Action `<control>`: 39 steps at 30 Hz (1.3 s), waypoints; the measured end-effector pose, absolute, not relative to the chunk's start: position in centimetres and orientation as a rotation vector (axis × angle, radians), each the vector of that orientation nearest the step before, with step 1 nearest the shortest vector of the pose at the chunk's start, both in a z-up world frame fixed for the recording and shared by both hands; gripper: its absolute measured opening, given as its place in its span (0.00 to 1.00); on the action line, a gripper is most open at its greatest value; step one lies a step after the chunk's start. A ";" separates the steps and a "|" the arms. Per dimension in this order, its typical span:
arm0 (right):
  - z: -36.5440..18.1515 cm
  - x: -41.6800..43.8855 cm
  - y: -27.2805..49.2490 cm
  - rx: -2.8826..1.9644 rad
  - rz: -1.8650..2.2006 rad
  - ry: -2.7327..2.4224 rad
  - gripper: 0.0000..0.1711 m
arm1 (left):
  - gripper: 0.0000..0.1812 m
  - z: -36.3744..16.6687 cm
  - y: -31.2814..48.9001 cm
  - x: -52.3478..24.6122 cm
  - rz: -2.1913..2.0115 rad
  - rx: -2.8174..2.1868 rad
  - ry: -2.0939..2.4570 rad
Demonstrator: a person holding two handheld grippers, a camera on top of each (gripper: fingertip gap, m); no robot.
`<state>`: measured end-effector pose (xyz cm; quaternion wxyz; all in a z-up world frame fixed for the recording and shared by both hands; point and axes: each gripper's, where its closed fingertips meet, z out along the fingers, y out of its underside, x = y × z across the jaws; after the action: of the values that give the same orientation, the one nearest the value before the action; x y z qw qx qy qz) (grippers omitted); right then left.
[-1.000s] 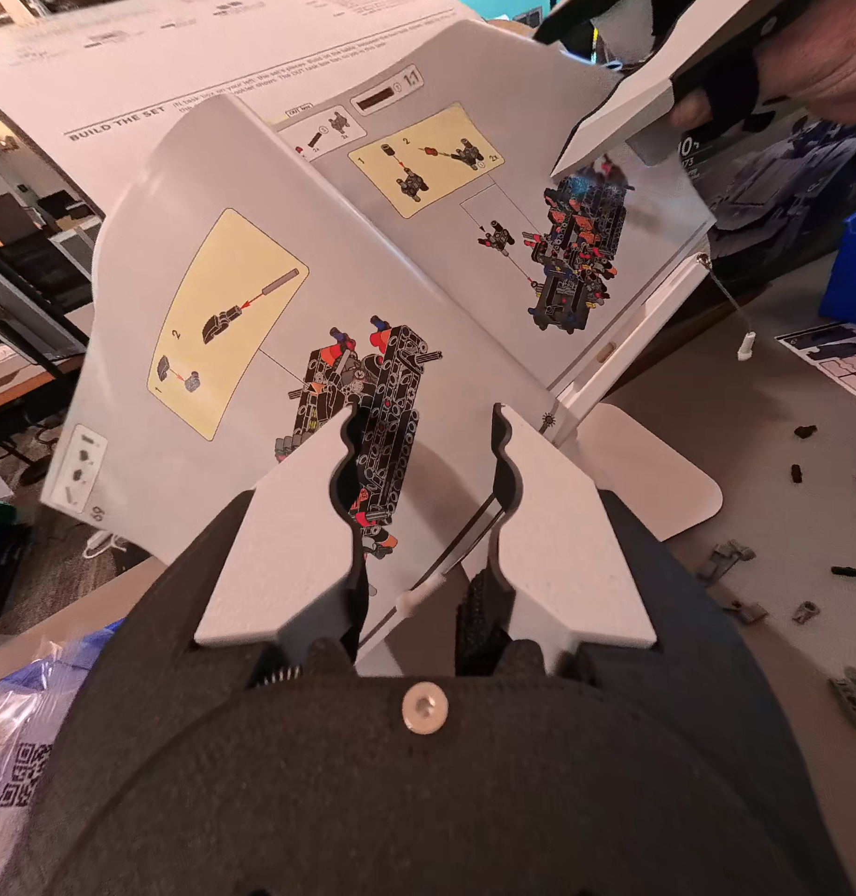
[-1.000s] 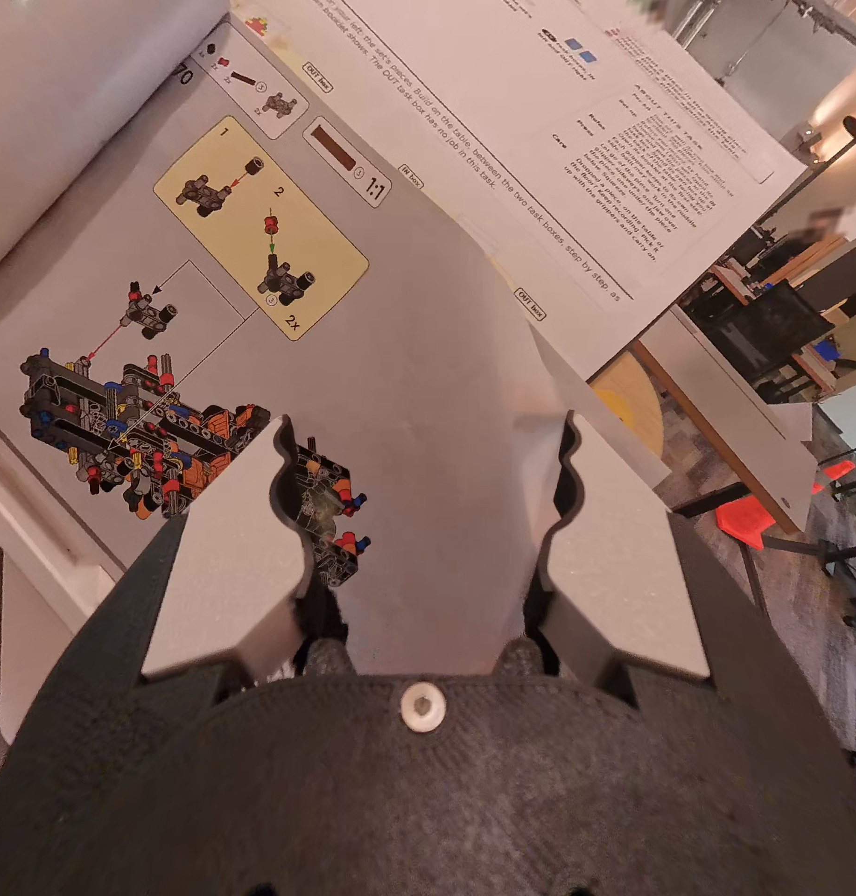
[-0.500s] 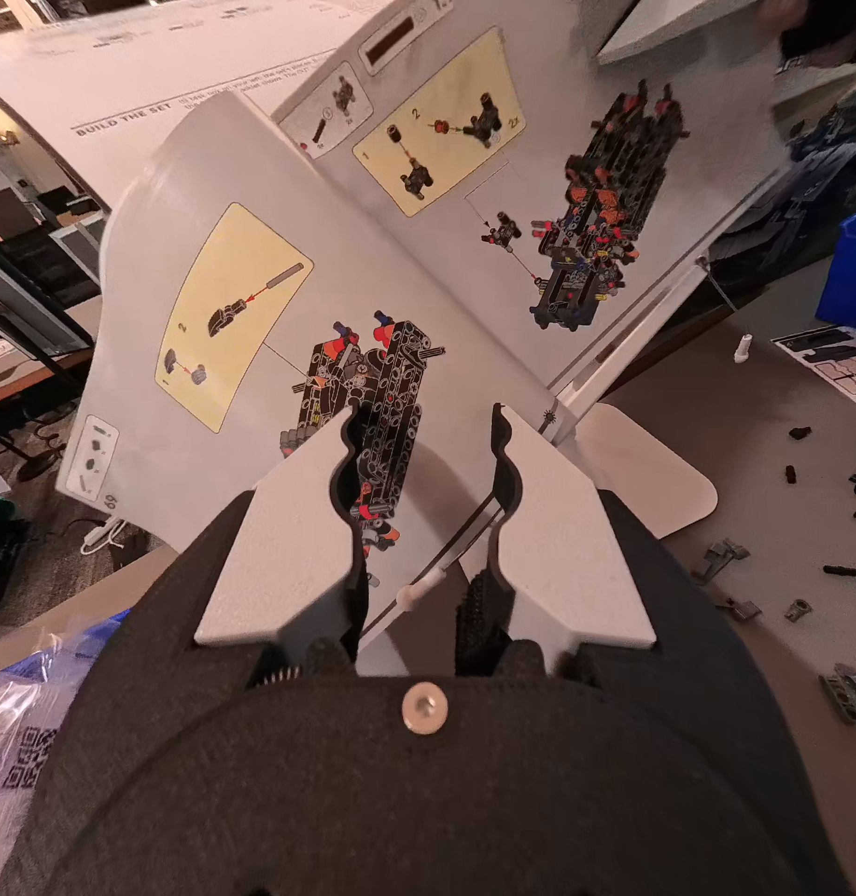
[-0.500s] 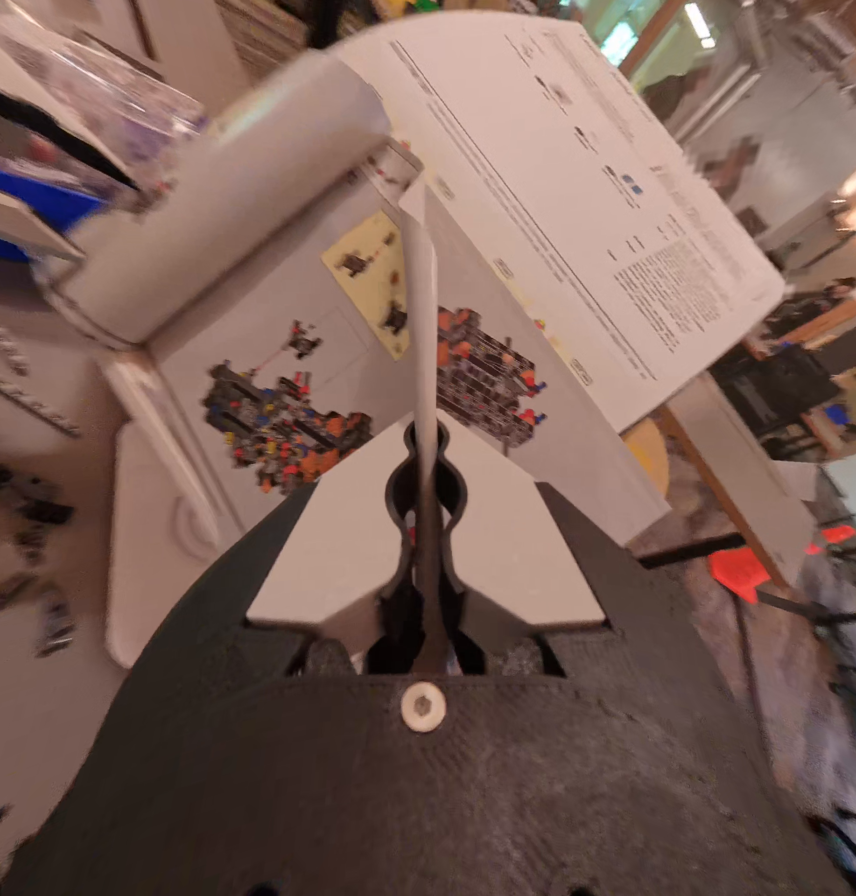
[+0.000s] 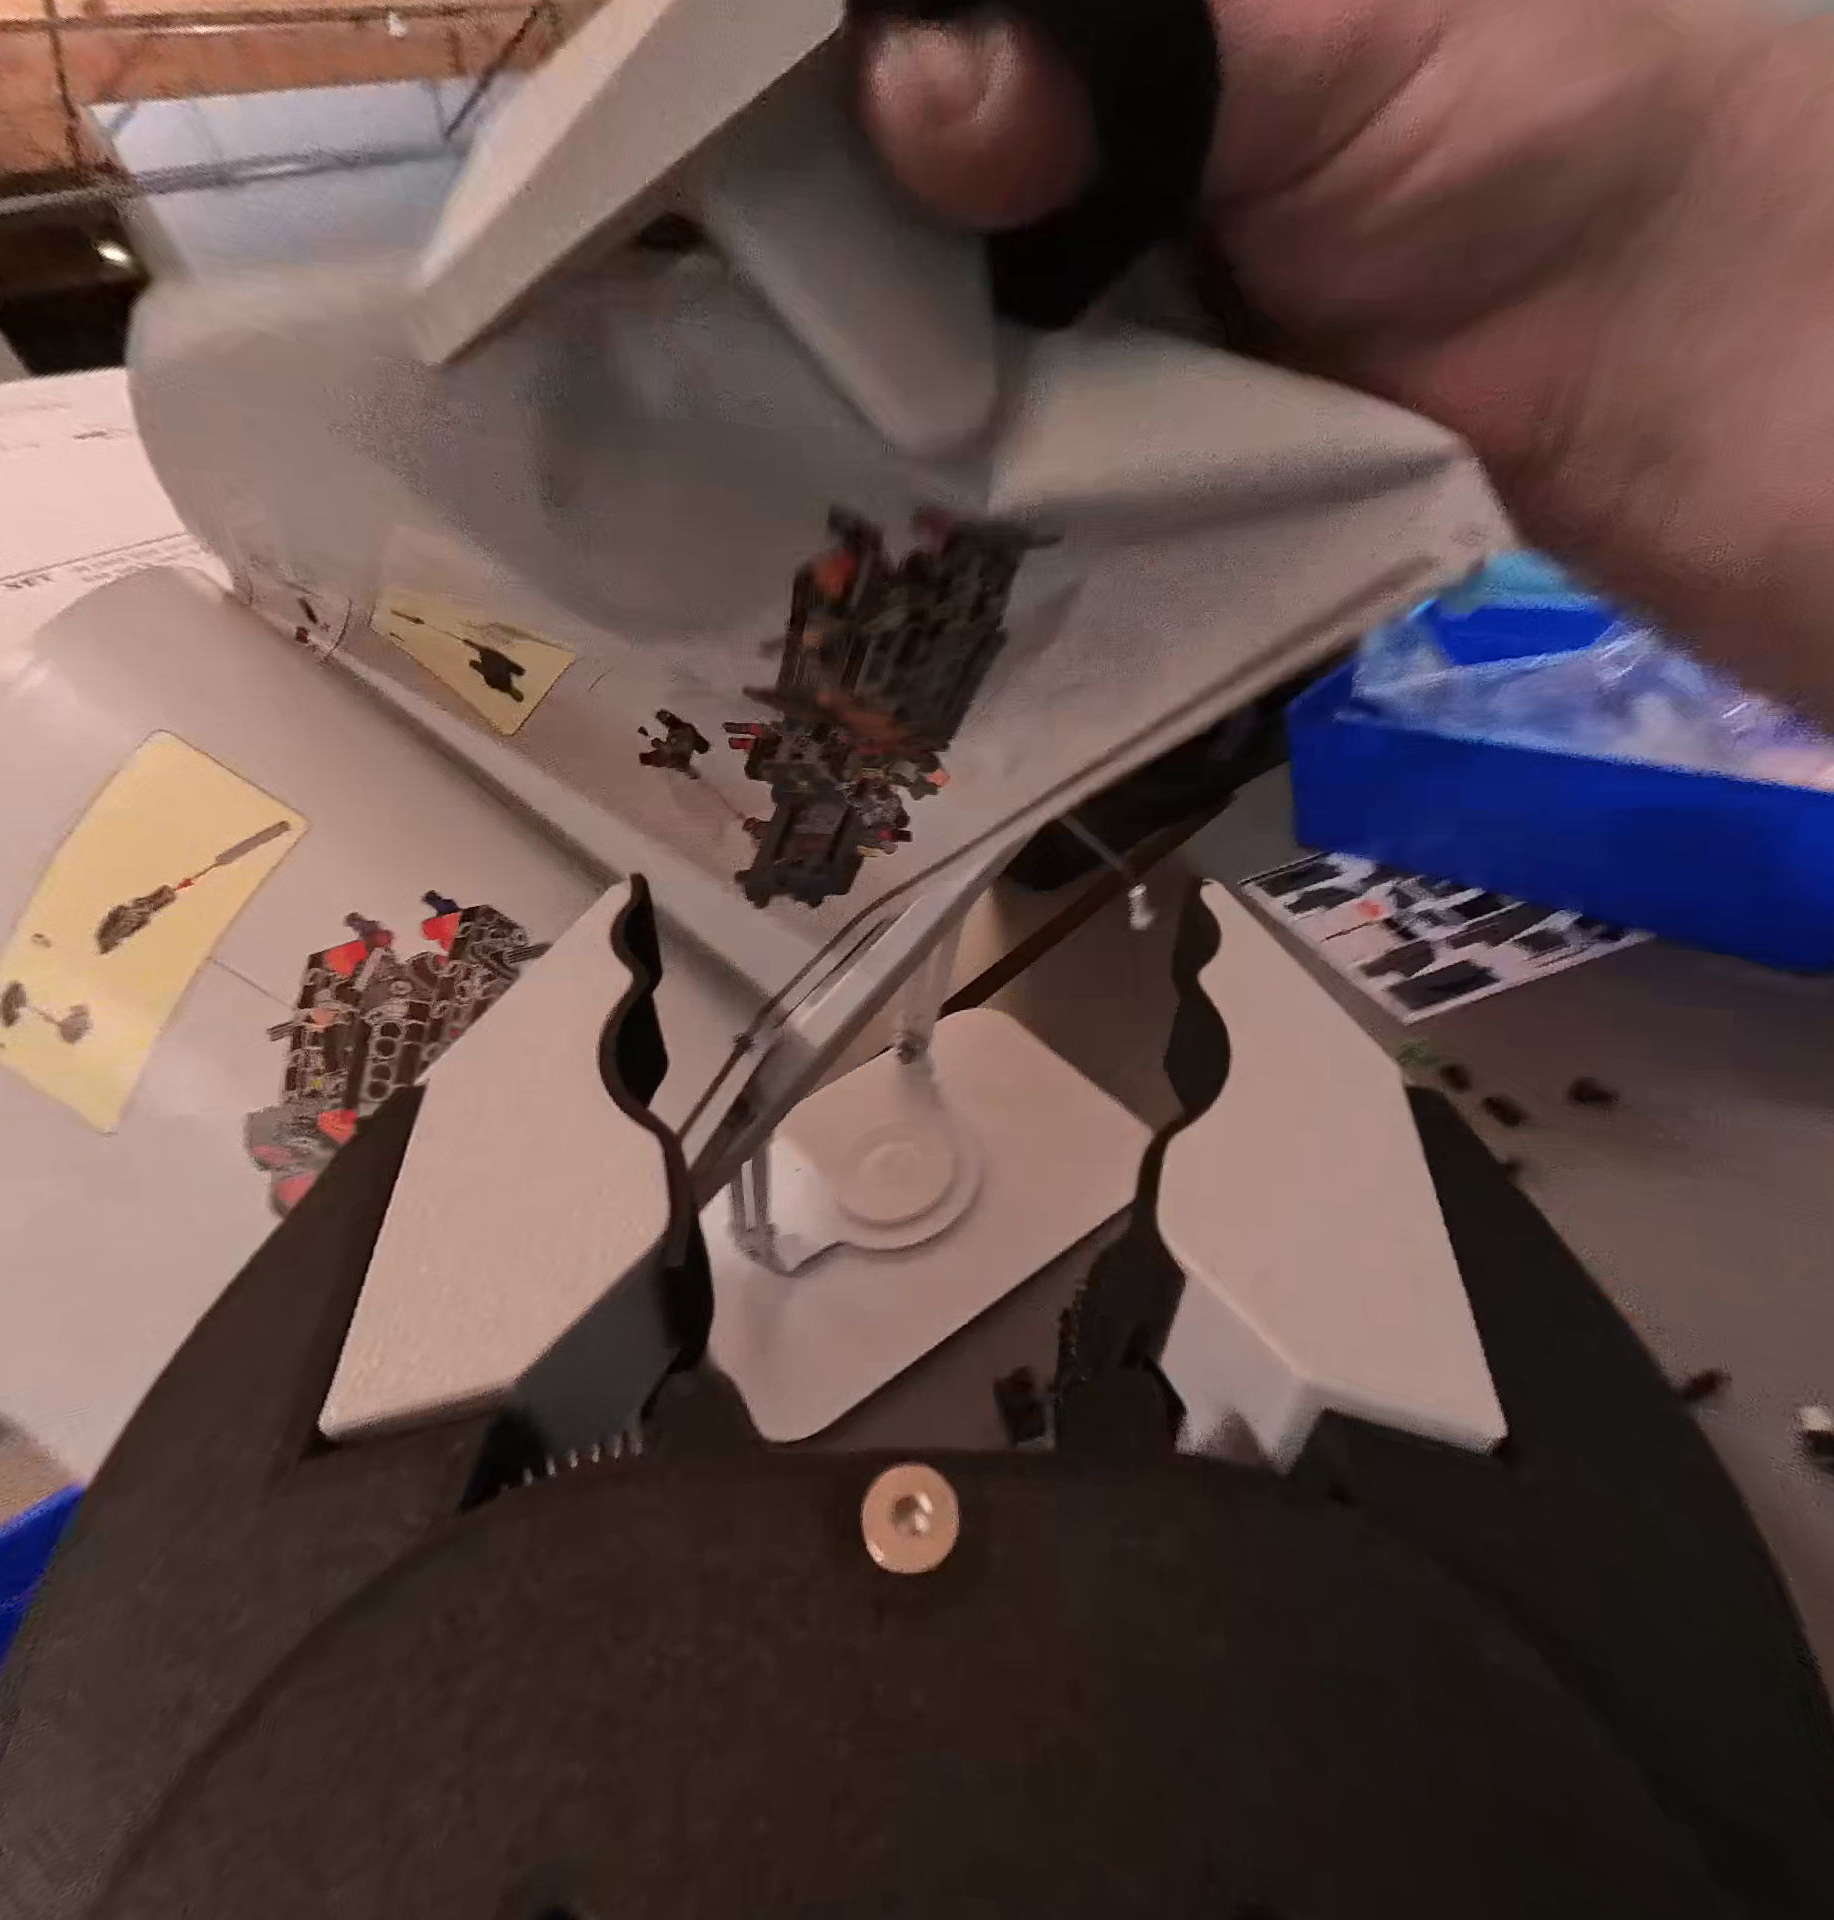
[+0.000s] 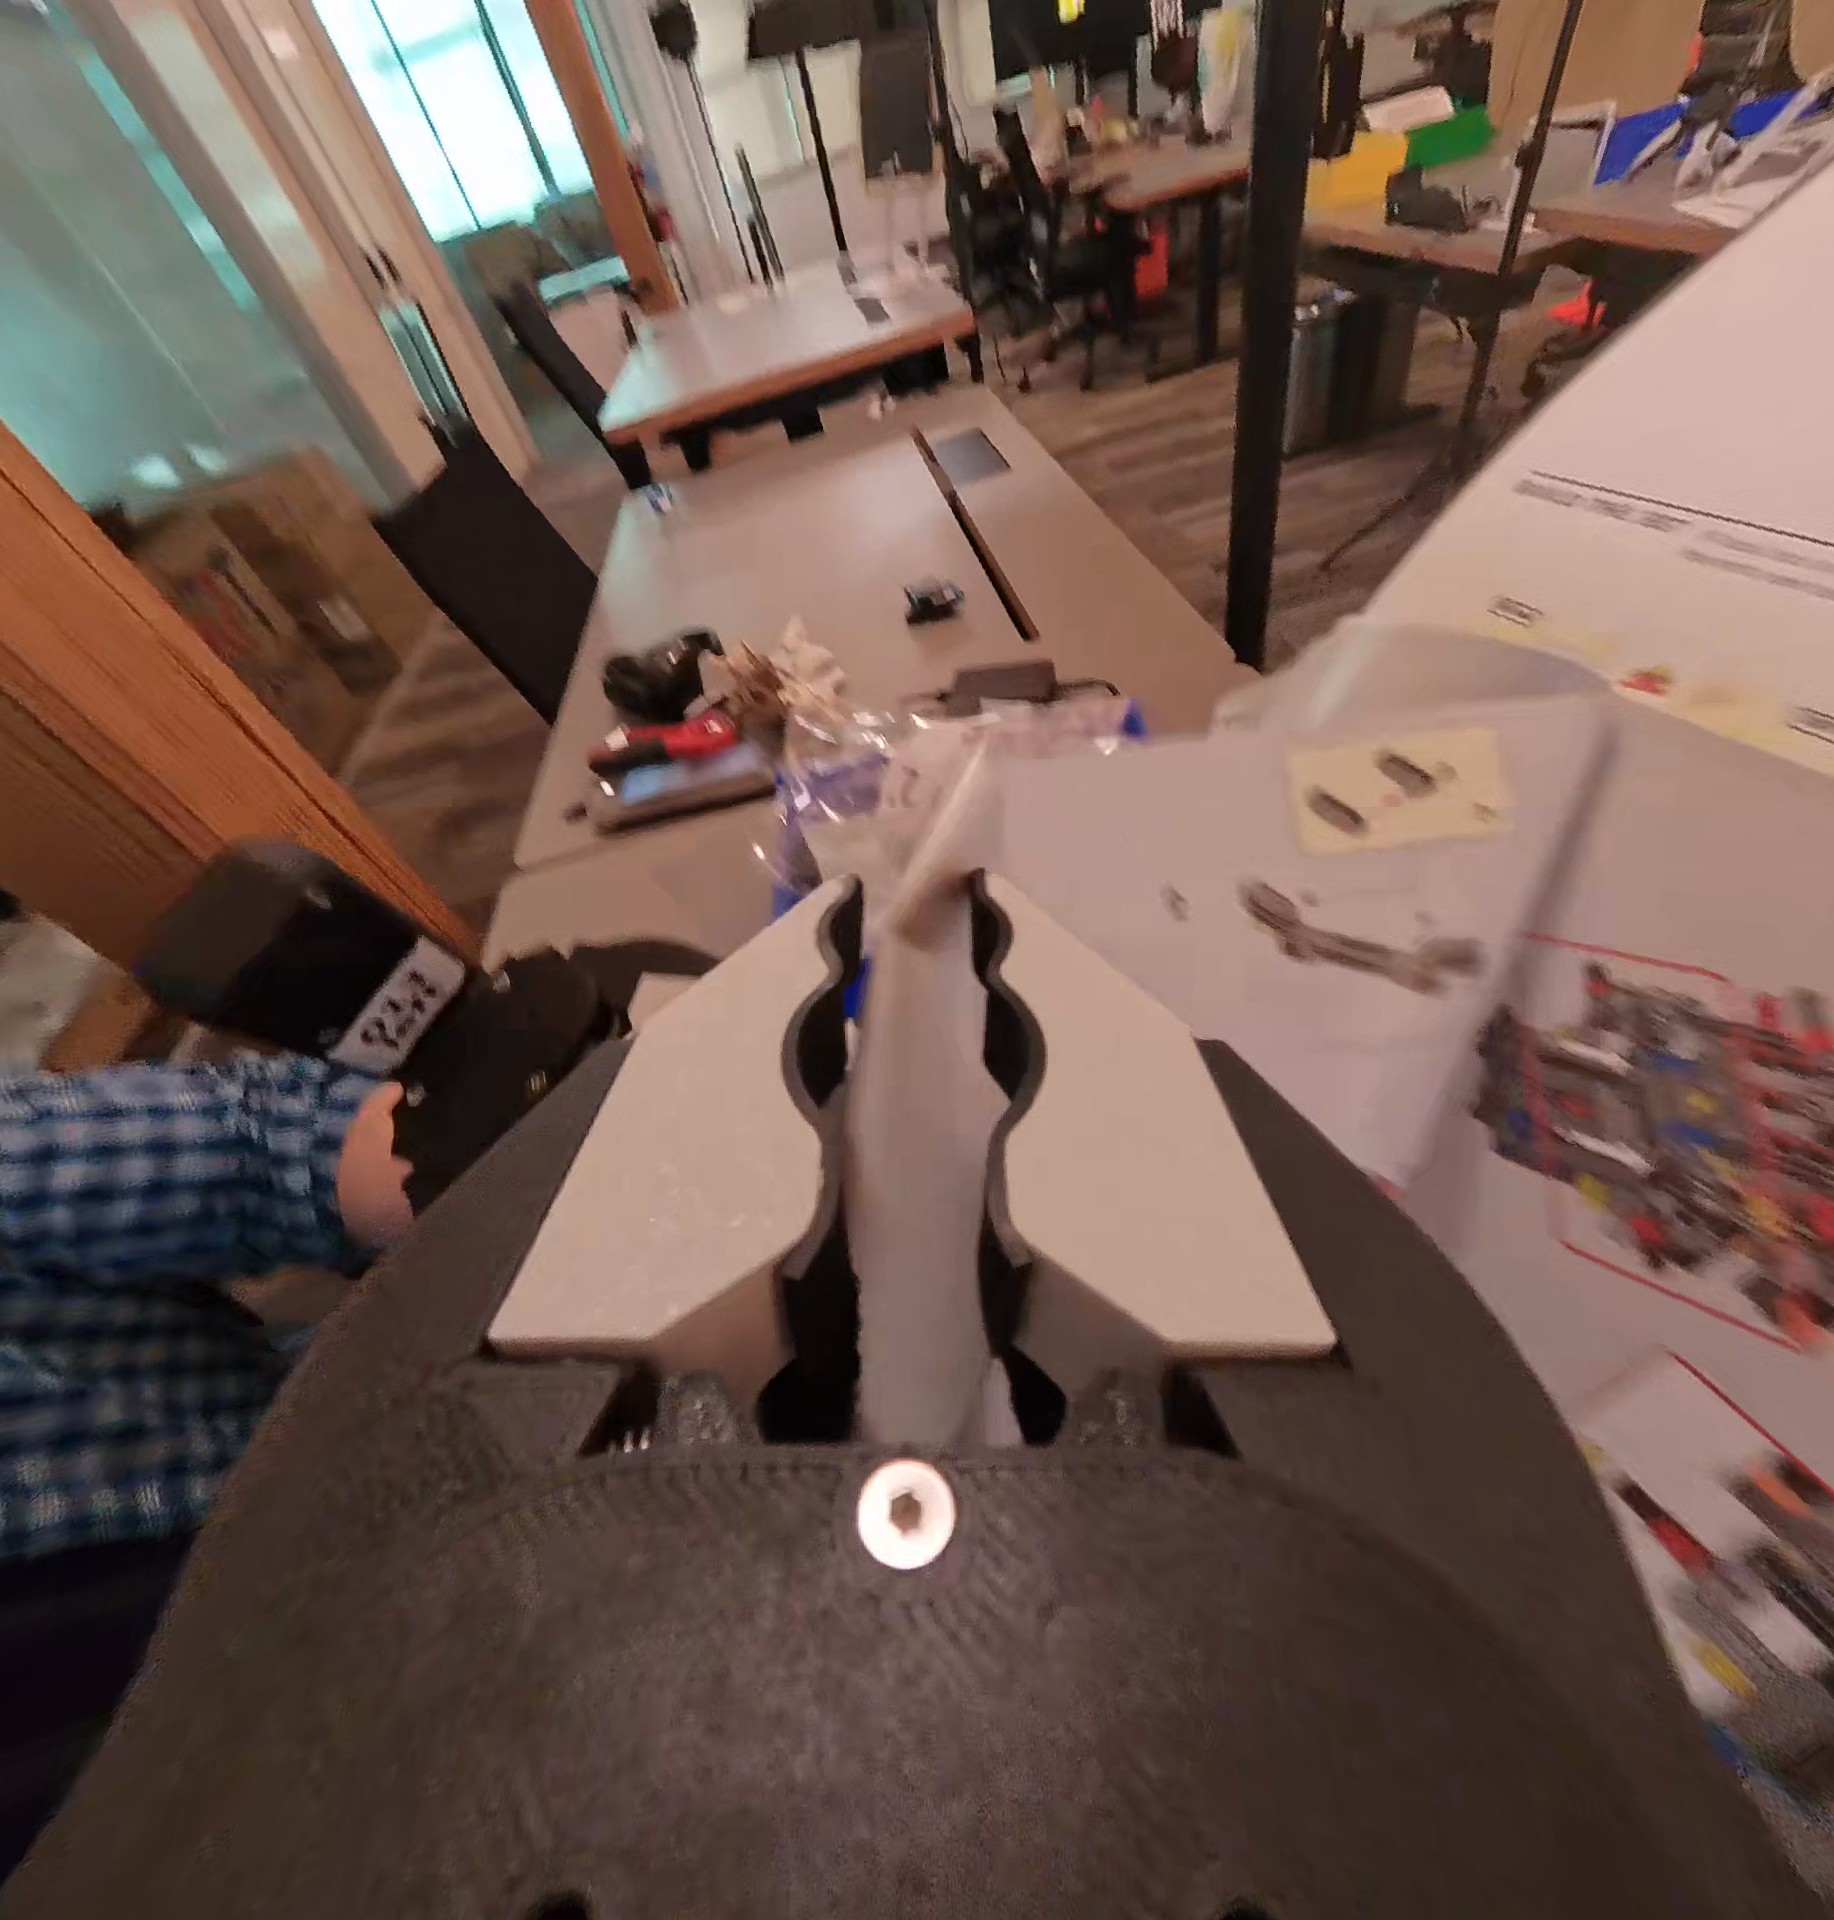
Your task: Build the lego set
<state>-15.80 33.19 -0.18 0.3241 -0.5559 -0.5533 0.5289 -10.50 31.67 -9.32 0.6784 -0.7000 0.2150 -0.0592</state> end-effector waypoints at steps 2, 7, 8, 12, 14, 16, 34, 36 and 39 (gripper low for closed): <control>0.6 -17.4 31.4 -1.387 1.475 -1.426 0.27 | 0.55 -8.5 30.6 -10.3 -0.243 -1.543 0.449; 0.7 -20.9 29.6 -1.245 1.676 -1.299 0.35 | 0.57 -8.2 28.9 -11.9 -0.470 -1.517 0.352; 0.6 -21.3 29.5 -1.225 1.747 -1.273 0.35 | 0.55 -8.5 29.1 -12.5 -0.506 -1.526 0.324; 0.8 -20.2 30.0 -1.143 1.843 -1.231 0.29 | 0.46 -9.6 30.7 -14.8 -0.635 -1.565 0.172; 2.0 -17.8 30.2 -1.093 1.809 -1.202 0.30 | 0.32 -10.4 31.9 -15.5 -0.654 -1.611 0.120; 2.7 -15.3 30.7 -1.083 1.690 -1.208 0.33 | 0.16 -10.8 32.9 -15.8 -0.687 -1.629 0.087; -10.8 -17.2 34.9 -1.135 0.505 -1.663 0.23 | 0.00 -7.0 32.4 -34.7 0.081 -1.973 0.136; -11.8 -18.9 35.3 -1.118 0.387 -1.703 0.17 | 0.00 -7.5 33.3 -35.3 0.069 -1.980 0.138; -12.8 -20.5 36.0 -1.132 0.351 -1.723 0.11 | 0.00 -8.4 34.3 -36.2 0.056 -1.990 0.126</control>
<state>-20.54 35.98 -12.81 0.5014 -0.4685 -0.7128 0.1451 -36.23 34.25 -8.43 0.5424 -0.8381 0.0532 0.0235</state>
